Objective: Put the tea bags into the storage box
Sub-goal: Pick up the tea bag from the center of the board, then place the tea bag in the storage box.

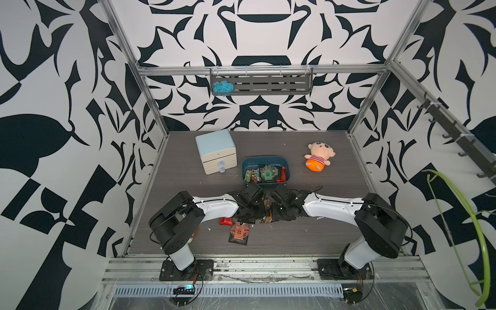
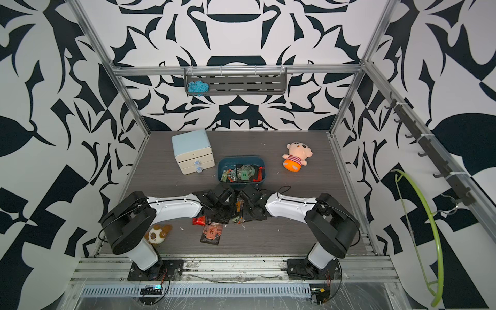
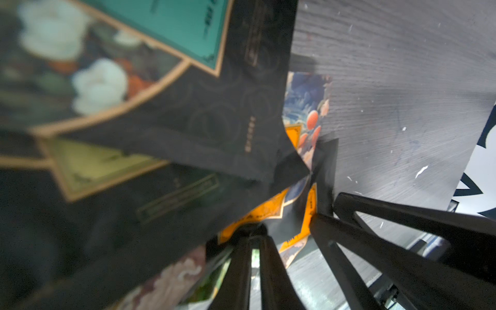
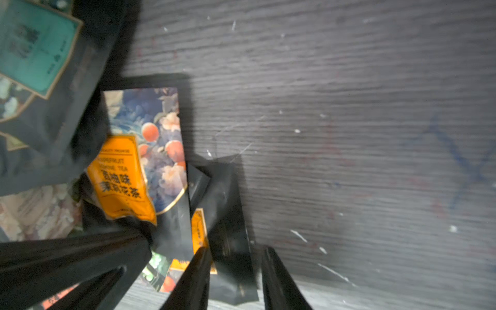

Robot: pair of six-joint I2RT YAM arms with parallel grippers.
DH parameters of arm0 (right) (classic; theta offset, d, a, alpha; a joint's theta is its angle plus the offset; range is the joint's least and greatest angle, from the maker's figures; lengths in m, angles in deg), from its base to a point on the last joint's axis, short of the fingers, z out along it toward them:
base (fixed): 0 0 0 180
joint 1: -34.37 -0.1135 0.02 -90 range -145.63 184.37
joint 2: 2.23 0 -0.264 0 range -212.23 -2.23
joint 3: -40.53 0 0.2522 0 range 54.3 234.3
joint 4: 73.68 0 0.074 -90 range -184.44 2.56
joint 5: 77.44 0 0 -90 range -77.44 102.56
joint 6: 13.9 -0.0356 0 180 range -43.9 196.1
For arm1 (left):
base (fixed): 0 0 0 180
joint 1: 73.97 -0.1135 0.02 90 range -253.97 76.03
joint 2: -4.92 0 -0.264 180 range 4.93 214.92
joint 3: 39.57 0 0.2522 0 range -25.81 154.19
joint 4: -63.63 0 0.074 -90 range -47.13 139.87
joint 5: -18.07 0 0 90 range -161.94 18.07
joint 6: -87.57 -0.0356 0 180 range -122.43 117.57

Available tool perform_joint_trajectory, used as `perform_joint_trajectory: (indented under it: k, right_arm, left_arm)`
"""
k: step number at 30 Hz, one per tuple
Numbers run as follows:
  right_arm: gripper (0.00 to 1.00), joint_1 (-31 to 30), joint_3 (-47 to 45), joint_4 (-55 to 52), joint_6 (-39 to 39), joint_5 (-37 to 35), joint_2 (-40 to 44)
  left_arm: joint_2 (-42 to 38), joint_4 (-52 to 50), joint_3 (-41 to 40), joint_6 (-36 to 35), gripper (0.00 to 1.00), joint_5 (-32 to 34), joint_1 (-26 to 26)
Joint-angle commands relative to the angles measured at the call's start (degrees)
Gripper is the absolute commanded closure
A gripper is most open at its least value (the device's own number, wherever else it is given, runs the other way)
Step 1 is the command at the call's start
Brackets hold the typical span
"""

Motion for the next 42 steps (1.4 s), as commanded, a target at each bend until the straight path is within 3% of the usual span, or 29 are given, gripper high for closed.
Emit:
perform_joint_trajectory:
  k: [1, 9, 15, 18, 22, 28, 31, 36, 42]
  right_arm:
    - [0.66, -0.31, 0.32, 1.42, -1.08, 0.60, -0.57]
    - [0.79, -0.37, 0.41, 2.00, -0.92, 0.65, -0.83]
    - [1.00, -0.35, 0.70, 0.44, -0.27, -0.62, 0.69]
    - [1.00, -0.33, 1.31, -3.41, 1.09, -2.99, 2.65]
    - [1.00, -0.35, 2.26, -12.50, 4.24, -8.39, 7.83]
    - [1.00, 0.74, 6.60, -30.69, 10.65, -25.41, 17.57]
    - [1.00, 4.06, 10.56, -33.66, 14.42, -29.14, 20.93]
    - [1.00, 12.91, 18.20, -26.93, 18.50, -23.69, 22.21]
    - [1.00, 20.91, 22.96, -6.80, 13.60, -6.25, 16.47]
  left_arm:
    - [1.11, -2.95, -0.95, 0.18, 0.87, 1.59, 0.08]
    - [0.49, -2.22, -1.32, 0.50, 0.86, 1.75, 0.08]
    - [-1.34, -2.11, -0.80, 0.10, 0.87, 1.06, 0.08]
    - [-3.60, -2.58, 0.46, -0.82, 0.88, 0.63, 0.08]
    - [-7.45, -4.47, 2.14, -2.16, 0.86, 3.00, 0.08]
    - [-12.42, -12.16, 4.11, -4.26, 0.81, 14.43, -0.30]
    - [-15.00, -13.84, 3.45, -4.26, 0.79, 18.82, -1.50]
    - [-20.48, -13.14, -0.79, -3.18, 0.79, 21.55, -5.43]
    - [-29.97, -9.61, -8.09, -1.25, 0.77, 21.21, -10.07]
